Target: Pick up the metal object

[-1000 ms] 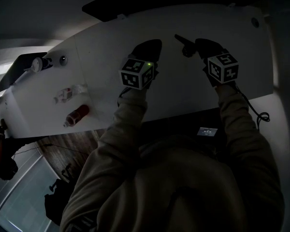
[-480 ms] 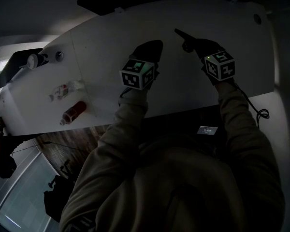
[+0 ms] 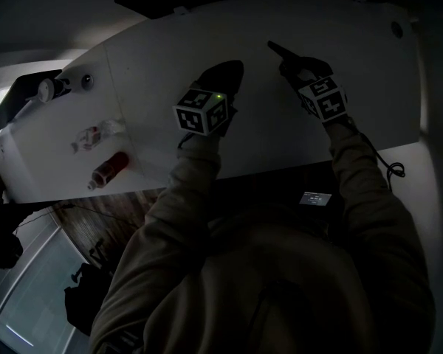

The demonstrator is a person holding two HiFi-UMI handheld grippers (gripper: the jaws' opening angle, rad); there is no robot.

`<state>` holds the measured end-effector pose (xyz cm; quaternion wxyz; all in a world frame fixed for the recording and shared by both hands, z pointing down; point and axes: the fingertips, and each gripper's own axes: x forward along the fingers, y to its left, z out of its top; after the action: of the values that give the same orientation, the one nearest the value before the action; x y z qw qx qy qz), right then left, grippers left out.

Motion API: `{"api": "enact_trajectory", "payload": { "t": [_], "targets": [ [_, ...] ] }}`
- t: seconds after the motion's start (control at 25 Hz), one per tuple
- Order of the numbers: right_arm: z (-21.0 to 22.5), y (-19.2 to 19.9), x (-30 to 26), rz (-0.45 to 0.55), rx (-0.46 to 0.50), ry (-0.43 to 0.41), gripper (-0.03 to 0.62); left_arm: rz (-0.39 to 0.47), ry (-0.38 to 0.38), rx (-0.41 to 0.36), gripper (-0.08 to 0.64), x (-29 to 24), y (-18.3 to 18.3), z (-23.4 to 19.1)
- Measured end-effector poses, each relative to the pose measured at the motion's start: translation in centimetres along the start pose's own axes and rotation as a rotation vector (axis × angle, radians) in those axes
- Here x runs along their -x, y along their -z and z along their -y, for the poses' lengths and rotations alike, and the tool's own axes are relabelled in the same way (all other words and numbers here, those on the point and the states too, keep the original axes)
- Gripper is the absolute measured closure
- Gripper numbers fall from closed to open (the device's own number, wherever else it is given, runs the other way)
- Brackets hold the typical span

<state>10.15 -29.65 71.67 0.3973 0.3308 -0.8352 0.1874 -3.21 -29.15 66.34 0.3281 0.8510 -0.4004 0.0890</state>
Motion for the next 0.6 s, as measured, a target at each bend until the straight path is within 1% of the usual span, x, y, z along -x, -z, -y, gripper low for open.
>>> {"api": "enact_trajectory", "payload": {
  "t": [0.12,0.2,0.32,0.4,0.6],
  "targets": [
    [-0.8,0.5,-1.0,-0.025,0.040,-0.016,0.371,0.025,0.014,0.057,0.557,0.2,-0.2,-0.4],
    [-0.8,0.8,-1.5,-0.036,0.049,-0.015,0.371,0.022,0.010,0.057,0.557,0.2,-0.2,-0.7],
    [-0.1,1.1,-2.0,-0.059,0.047,0.013,0.371,0.024,0.034,0.090,0.557,-0.1,-0.1,-0.8],
    [0.1,0.7,-2.2,-0.077,0.087,0.038,0.371,0.029,0.040,0.109,0.557,-0.2,-0.1,-1.2],
    [-0.3,1.2,-3.3,-0.131,0.201,0.052,0.371,0.022,0.030,0.079,0.557,-0.5,-0.1,-1.8]
  ]
}}
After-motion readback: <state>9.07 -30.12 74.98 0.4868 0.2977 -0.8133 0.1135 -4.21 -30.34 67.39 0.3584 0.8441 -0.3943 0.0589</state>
